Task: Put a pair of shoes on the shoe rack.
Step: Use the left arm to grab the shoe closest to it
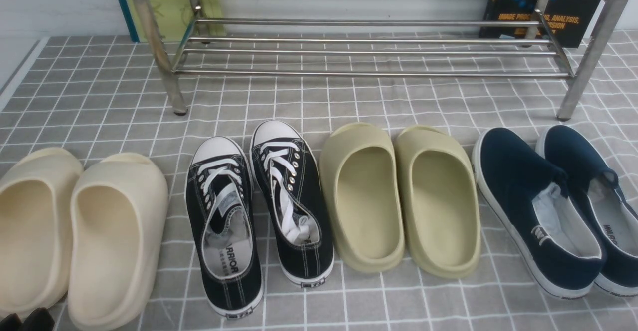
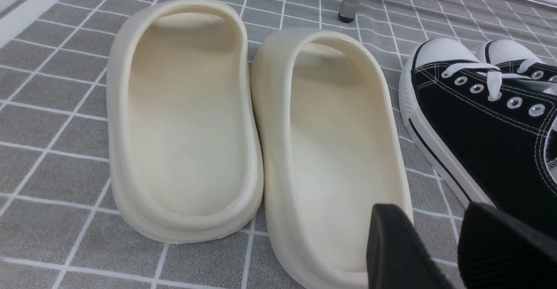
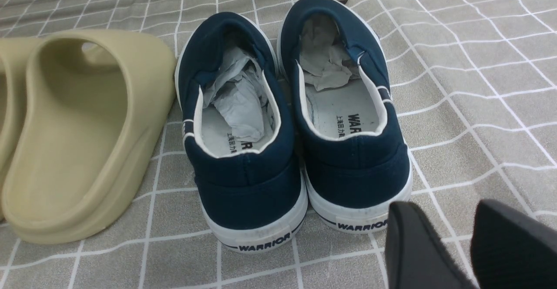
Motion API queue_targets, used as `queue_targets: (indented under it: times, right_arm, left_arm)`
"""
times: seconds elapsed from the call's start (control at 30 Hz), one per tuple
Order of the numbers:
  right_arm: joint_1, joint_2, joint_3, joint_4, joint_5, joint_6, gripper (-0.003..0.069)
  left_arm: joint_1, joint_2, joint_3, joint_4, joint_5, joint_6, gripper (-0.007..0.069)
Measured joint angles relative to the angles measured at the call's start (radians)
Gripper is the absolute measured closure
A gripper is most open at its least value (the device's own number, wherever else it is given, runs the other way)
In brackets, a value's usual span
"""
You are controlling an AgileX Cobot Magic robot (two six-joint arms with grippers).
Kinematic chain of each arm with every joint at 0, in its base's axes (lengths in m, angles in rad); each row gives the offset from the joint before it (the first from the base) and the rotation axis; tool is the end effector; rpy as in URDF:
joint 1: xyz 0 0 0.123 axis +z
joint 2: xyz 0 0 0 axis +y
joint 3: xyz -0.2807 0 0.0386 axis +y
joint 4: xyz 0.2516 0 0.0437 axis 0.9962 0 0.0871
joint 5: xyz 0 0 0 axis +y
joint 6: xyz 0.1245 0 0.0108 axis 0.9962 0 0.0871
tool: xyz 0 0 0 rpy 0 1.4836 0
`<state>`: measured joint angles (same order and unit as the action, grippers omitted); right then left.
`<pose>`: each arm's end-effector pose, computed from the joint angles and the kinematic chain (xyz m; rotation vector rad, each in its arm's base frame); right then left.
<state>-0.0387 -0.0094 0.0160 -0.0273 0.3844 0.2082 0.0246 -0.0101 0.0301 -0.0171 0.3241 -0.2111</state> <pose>0.0899 -0.0048 0.1636 0.2144 1.8631 0.0897 0.0922 0.0016 0.1656 -0.2261 1.8161 -0.1478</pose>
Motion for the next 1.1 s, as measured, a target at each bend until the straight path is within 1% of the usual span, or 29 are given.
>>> queue_targets:
  times: [0.23, 0.33, 0.43, 0.5, 0.53, 0.57, 0.6, 0.67, 0.7, 0.73, 0.77, 0.8, 0.83, 0.9, 1.0, 1.1]
  right_arm:
    - [0.0, 0.0, 0.0, 0.0, 0.0, 0.0, 0.042]
    - [0.0, 0.0, 0.0, 0.0, 0.0, 0.0, 0.042]
    - [0.0, 0.0, 0.0, 0.0, 0.0, 0.0, 0.042]
    - [0.0, 0.0, 0.0, 0.0, 0.0, 0.0, 0.042]
    - [0.0, 0.0, 0.0, 0.0, 0.0, 0.0, 0.042]
    - [0.0, 0.0, 0.0, 0.0, 0.0, 0.0, 0.042]
    - [0.0, 0.0, 0.0, 0.0, 0.0, 0.0, 0.042]
    - [0.0, 0.0, 0.0, 0.0, 0.0, 0.0, 0.042]
    - [0.0, 0.0, 0.0, 0.0, 0.0, 0.0, 0.042]
    - [0.0, 0.0, 0.0, 0.0, 0.0, 0.0, 0.042]
    - [0.0, 0.0, 0.0, 0.0, 0.0, 0.0, 0.042]
    - [0.0, 0.0, 0.0, 0.0, 0.0, 0.0, 0.042]
    - [0.0, 0.0, 0.0, 0.0, 0.0, 0.0, 0.042]
    - [0.0, 0.0, 0.0, 0.0, 0.0, 0.0, 0.042]
    - [0.0, 0.0, 0.0, 0.0, 0.0, 0.0, 0.042]
    - [0.0, 0.0, 0.0, 0.0, 0.0, 0.0, 0.042]
  left_arm:
    - [0.0, 0.0, 0.0, -0.014, 0.0, 0.0, 0.0386]
    - [0.0, 0.0, 0.0, -0.071, 0.0, 0.0, 0.0386]
    - [0.0, 0.0, 0.0, -0.195, 0.0, -0.001, 0.0386]
    - [0.0, 0.0, 0.0, -0.335, 0.0, -0.015, 0.0386]
    - [0.0, 0.0, 0.0, -0.35, 0.0, -0.018, 0.0386]
    - [0.0, 0.0, 0.0, -0.481, -0.003, -0.051, 0.0386]
    - [0.0, 0.0, 0.0, -0.55, -0.004, -0.064, 0.0386]
    - [0.0, 0.0, 0.0, -0.74, -0.018, -0.105, 0.0386]
    - [0.0, 0.0, 0.0, -0.756, -0.02, -0.107, 0.0386]
    - [0.0, 0.0, 0.0, -0.869, -0.036, -0.12, 0.0386]
    - [0.0, 0.0, 0.0, -0.924, -0.051, -0.125, 0.0386]
    - [0.0, 0.0, 0.0, -0.934, -0.057, -0.125, 0.0386]
    - [0.0, 0.0, 0.0, -1.009, -0.087, -0.127, 0.0386]
    - [0.0, 0.0, 0.0, -1.063, -0.122, -0.128, 0.0386]
    - [0.0, 0.0, 0.0, -1.102, -0.15, -0.121, 0.0386]
    - [0.0, 0.0, -0.008, -1.111, -0.131, -0.028, 0.0386]
